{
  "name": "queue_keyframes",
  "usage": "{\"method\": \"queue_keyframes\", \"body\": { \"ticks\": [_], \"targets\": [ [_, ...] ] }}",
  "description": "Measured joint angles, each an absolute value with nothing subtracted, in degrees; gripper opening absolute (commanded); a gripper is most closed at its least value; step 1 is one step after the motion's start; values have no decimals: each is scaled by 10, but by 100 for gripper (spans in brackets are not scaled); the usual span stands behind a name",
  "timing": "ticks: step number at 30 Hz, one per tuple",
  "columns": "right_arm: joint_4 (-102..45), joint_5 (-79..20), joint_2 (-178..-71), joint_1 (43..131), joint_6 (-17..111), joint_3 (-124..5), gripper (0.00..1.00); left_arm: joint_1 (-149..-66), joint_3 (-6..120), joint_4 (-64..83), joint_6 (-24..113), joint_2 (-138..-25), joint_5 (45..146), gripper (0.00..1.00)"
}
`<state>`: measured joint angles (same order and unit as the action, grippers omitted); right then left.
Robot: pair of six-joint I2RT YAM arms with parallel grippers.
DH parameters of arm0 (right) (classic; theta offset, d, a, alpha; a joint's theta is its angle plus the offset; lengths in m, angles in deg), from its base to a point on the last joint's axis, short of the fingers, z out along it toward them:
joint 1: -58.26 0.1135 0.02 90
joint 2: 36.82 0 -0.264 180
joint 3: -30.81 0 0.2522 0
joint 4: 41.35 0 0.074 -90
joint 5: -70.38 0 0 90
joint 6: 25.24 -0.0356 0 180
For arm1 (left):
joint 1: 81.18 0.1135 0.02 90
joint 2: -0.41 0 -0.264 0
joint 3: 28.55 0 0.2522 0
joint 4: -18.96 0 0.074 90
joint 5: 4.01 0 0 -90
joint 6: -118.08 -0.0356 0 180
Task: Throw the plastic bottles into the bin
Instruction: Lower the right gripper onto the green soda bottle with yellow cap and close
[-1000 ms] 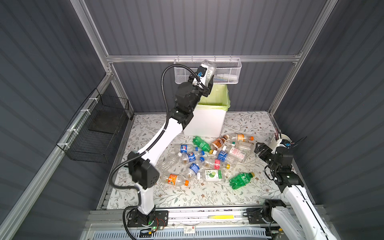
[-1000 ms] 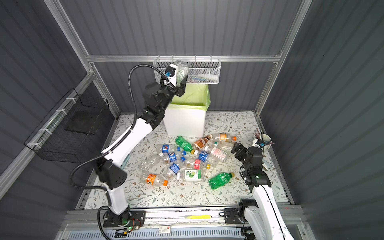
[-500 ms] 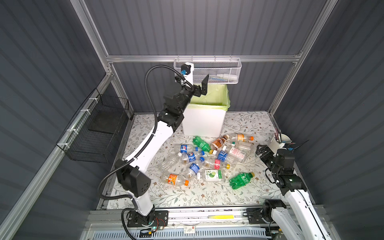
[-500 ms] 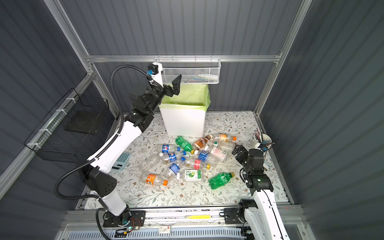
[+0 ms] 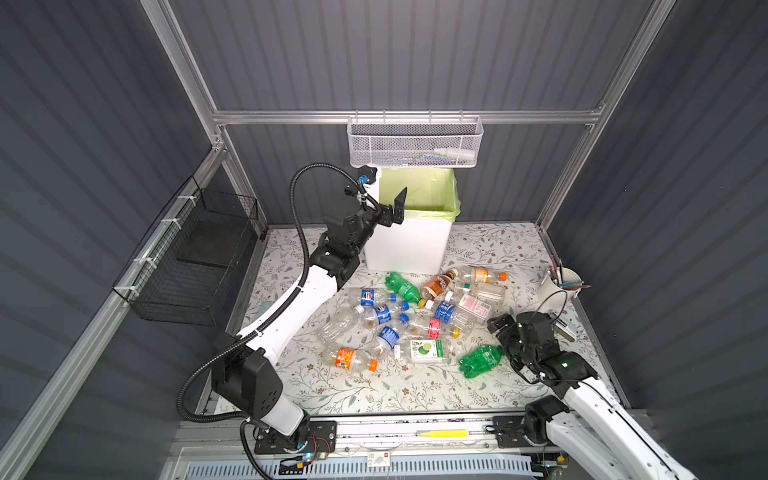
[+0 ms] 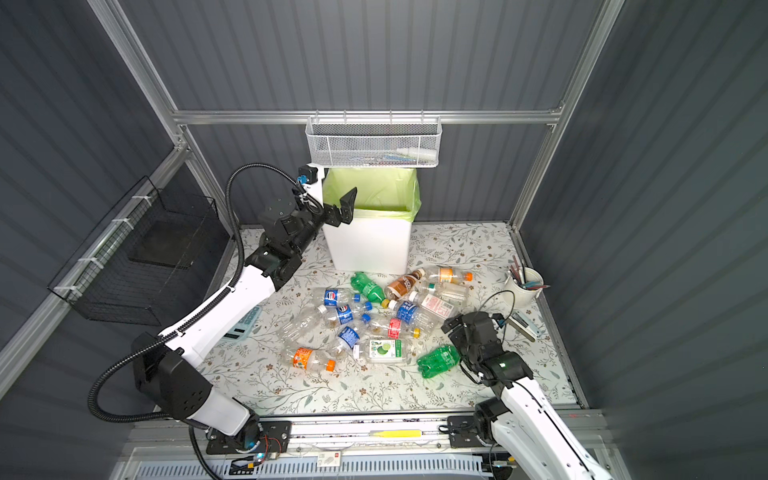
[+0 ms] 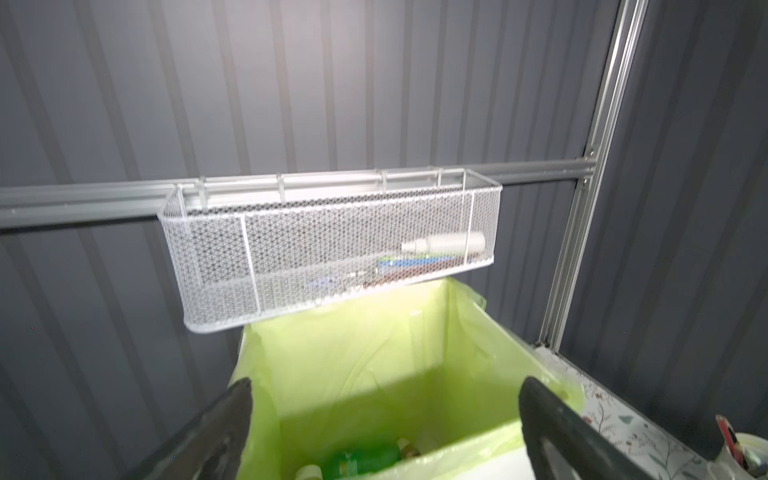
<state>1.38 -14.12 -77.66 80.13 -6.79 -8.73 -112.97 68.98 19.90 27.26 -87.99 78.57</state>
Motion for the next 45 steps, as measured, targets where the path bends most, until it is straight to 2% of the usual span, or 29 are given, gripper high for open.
{"method": "queue_keyframes", "body": {
  "ticks": [6, 15, 32, 45],
  "targets": [
    [12, -134, -880, 860, -118, -93, 99, -1130, 620, 181, 272, -818, 772, 100],
    [32, -139, -965, 873, -128, -140, 99, -1130, 536, 154, 273, -756, 741, 100],
    [175, -132, -903, 875, -144, -192, 99, -1130, 467, 129, 280, -734, 705, 100],
    [151, -182, -940, 891, -203, -148, 99, -1130, 445, 124, 288, -734, 693, 100]
  ]
}}
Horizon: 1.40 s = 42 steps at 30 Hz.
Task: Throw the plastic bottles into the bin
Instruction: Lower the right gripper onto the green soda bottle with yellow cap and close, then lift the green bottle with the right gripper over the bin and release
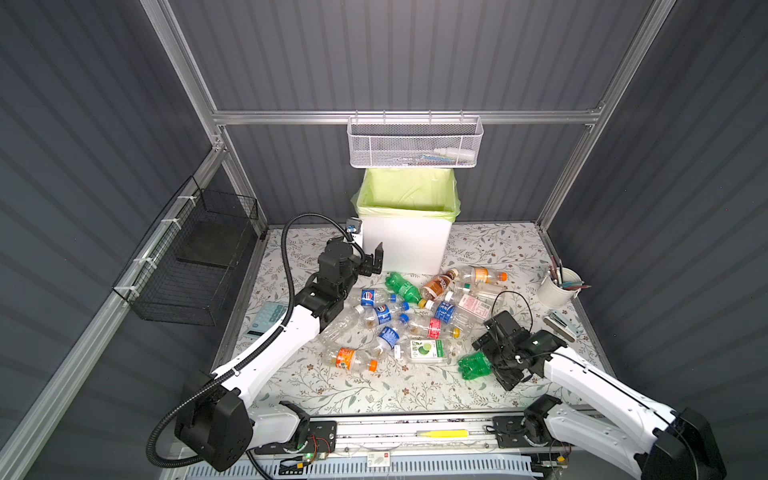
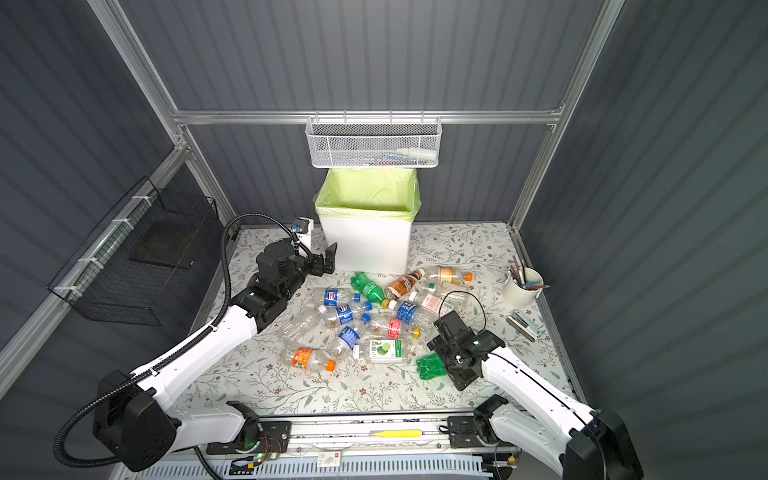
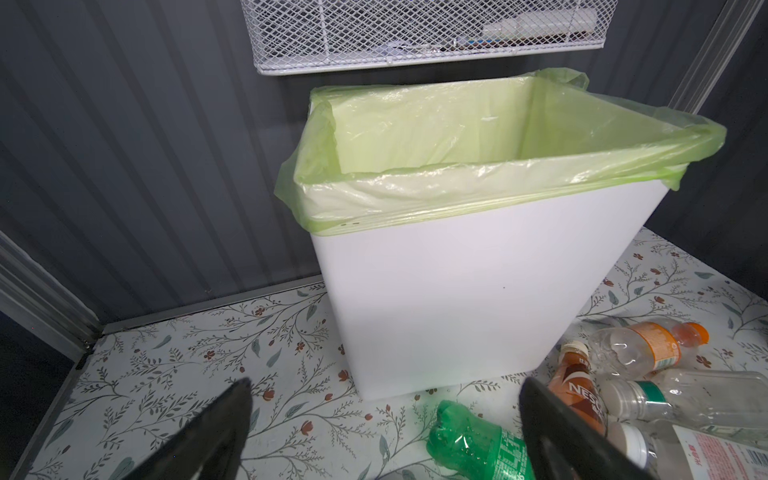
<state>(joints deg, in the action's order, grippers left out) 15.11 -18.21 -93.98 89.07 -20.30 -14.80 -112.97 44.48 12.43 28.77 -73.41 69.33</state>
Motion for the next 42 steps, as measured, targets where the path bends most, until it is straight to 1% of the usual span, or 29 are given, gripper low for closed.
{"method": "queue_keyframes", "body": {
  "ticks": [5, 9, 12, 21, 24, 28, 32, 35, 37, 42],
  "targets": [
    [122, -182, -978, 891, -199, -148, 98, -1130, 437, 123, 288, -733, 690, 100],
    [94, -186, -1002, 891, -196, -135, 93, -1130, 431, 111, 288, -730, 686, 100],
    [86, -190, -1018, 891, -191, -126, 84, -1130, 421, 103, 288, -720, 680, 100],
    [75, -174, -1007, 891, -155, -127, 59, -1130, 398, 90, 294, -700, 661, 100],
    [81, -153, -983, 891, -131, -142, 57, -1130, 392, 84, 303, -699, 655, 100],
    [97, -105, -950, 891, -81, -202, 57, -1130, 375, 77, 319, -694, 639, 100],
    [82, -42, -907, 891, 11, -275, 57, -1130, 349, 66, 340, -688, 613, 100],
    [41, -4, -890, 888, 131, -332, 61, -1130, 333, 60, 357, -686, 595, 100],
    [9, 3, -897, 880, 222, -388, 61, -1130, 326, 53, 368, -686, 581, 100],
    [-80, -9, -941, 855, 440, -577, 63, -1130, 320, 31, 397, -686, 554, 100]
  ]
}}
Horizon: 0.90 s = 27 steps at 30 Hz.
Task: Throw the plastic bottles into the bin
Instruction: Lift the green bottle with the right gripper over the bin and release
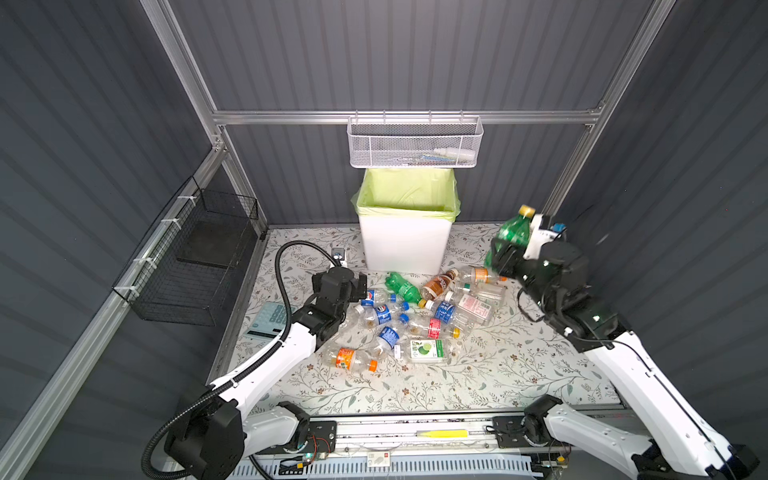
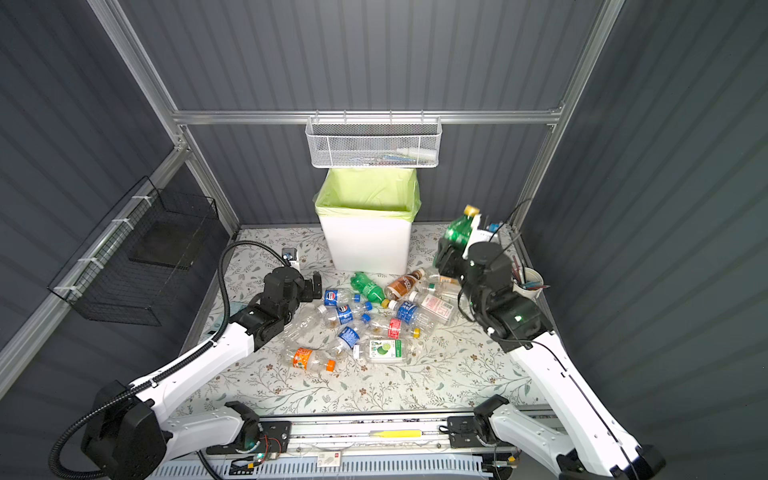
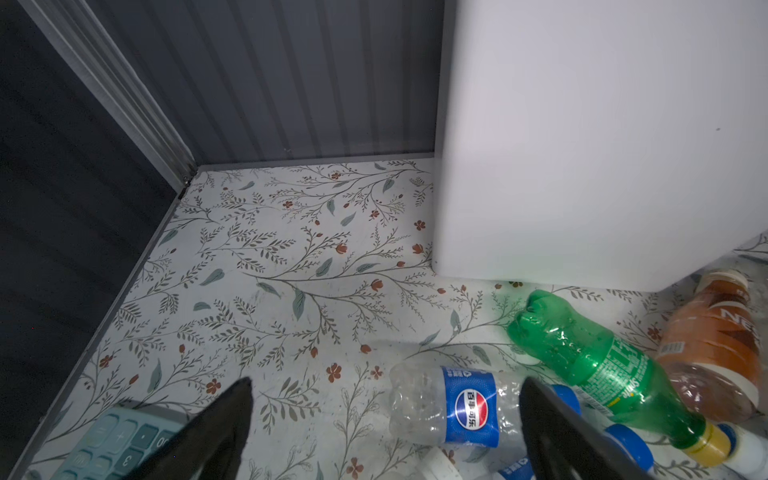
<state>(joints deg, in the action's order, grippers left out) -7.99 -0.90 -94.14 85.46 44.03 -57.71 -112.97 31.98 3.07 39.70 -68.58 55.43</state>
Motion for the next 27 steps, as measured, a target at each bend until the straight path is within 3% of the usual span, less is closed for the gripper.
{"method": "queue_keyframes", "body": {
  "ticks": [4, 8, 13, 18, 20, 22, 25, 27],
  "targets": [
    [-190, -25, -951, 849, 561, -660, 63, -1129, 316, 20, 420, -686, 544, 100],
    [-279, -67, -983, 830, 599, -713, 63, -1129, 313, 8, 436, -686, 542, 100],
    [-319, -146, -1134, 815, 571, -835, 64, -1127, 313, 0, 451, -686, 542, 100],
    [-236, -240, -1366, 811, 521, -1009, 74, -1127, 313, -4, 459, -686, 543, 100],
    [-158, -264, -1476, 811, 509, -1117, 92, -1127, 313, -7, 459, -686, 543, 100],
    [-85, -271, -1549, 812, 504, -1186, 99, -1127, 313, -12, 459, -686, 542, 100],
    [-21, -260, -1566, 813, 508, -1183, 99, -1127, 312, -19, 459, -684, 542, 100],
    [-30, -243, -1522, 813, 509, -1127, 99, -1127, 310, -26, 460, -678, 542, 100]
  ]
}}
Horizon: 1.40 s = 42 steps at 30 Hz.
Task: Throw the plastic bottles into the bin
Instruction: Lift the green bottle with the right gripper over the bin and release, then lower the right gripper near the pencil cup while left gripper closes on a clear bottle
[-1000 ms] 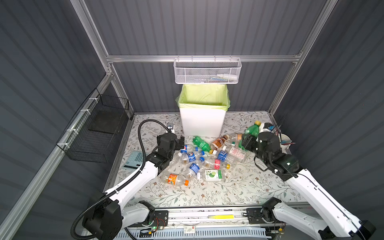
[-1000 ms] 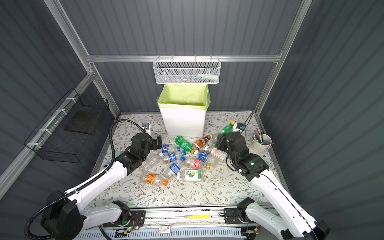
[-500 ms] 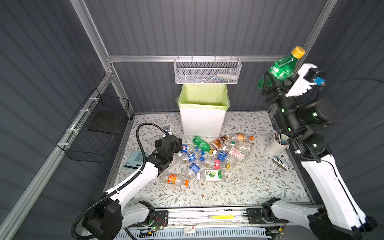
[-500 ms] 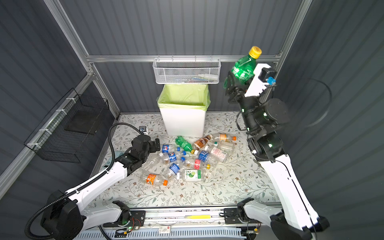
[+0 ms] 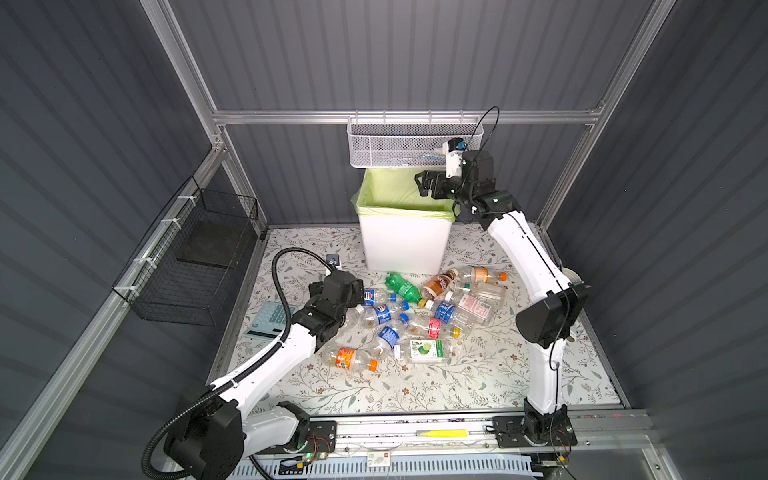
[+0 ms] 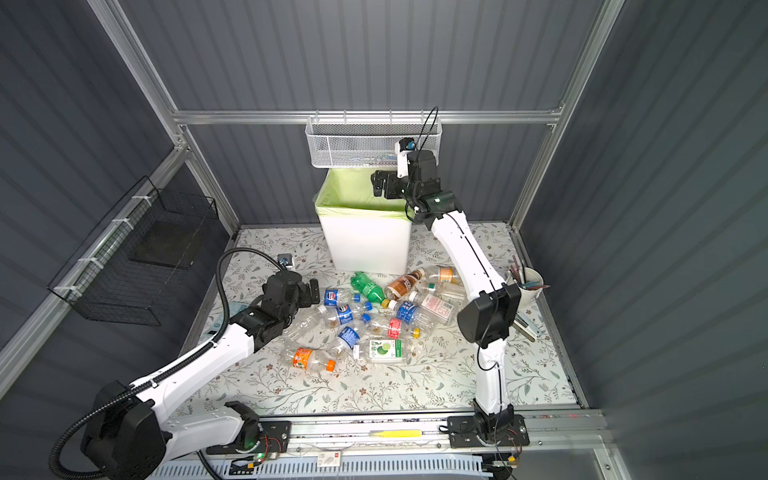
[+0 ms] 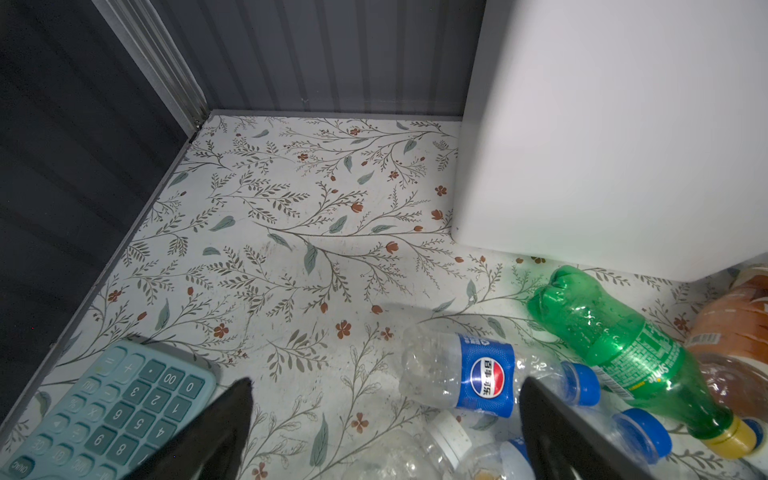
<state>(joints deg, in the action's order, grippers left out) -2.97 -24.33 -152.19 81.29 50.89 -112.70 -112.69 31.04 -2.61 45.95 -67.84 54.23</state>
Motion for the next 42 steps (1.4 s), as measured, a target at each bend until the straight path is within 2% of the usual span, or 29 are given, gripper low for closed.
{"method": "queue_keyframes", "body": {
  "ticks": [4, 8, 14, 20, 24, 31, 42],
  "targets": [
    [-81, -201, -1366, 813, 511, -986, 99, -1127, 309, -37, 470, -661, 542, 100],
    [-156, -171, -1239, 811, 515, -906, 99, -1127, 309, -49, 493, -642, 546, 100],
    [-224, -139, -1136, 788, 505, -735, 99, -1127, 310, -114, 584, -629, 556, 100],
    [-229, -137, -1069, 718, 444, -495, 99, -1127, 312, -225, 712, -612, 572, 100],
    [-218, -127, -985, 674, 405, -360, 99, -1127, 315, -296, 807, -567, 586, 100],
    [-219, -108, -893, 634, 369, -260, 99, -1151, 320, -396, 949, -538, 606, 100],
    [-225, -102, -895, 626, 353, -197, 99, -1241, 281, -436, 1094, -569, 629, 99]
  ]
}}
